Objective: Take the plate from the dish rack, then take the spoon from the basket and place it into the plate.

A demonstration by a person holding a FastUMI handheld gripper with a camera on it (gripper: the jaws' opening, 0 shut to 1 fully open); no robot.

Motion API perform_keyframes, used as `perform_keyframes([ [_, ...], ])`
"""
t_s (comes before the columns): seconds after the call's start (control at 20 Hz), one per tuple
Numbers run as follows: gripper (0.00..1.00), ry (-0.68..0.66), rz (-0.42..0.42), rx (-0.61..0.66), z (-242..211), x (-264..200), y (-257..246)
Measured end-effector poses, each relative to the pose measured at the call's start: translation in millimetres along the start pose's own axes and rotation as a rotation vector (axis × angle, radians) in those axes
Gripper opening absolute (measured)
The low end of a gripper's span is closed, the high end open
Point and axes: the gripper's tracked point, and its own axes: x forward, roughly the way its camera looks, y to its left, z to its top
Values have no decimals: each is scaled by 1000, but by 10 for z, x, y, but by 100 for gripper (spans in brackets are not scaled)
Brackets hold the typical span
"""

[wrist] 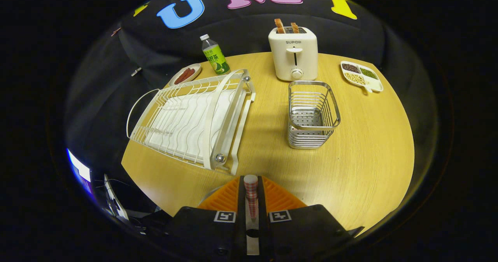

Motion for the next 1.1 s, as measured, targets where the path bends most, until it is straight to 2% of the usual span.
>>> perform_keyframes([
  [0.05, 19, -6, 2, 5, 28, -16, 11],
  [0.1, 27, -15, 4, 11, 48, -21, 17],
  [0.15, 52, -28, 4, 20, 89, -45, 21],
  [0.25, 78, -60, 18, 42, 165, -100, 61],
  [0.3, 86, -81, 17, 45, 208, -136, 64],
  [0.35, 98, -108, 5, 38, 296, -201, 36],
  [0.5, 99, -211, -44, 7, 544, -443, -17],
  [0.75, 99, -385, -84, 6, 1021, -1004, 95],
  [0.9, 99, -508, -76, -2, 1284, -1372, 216],
  [1.1, 98, -649, -131, -18, 1508, -1832, 227],
])
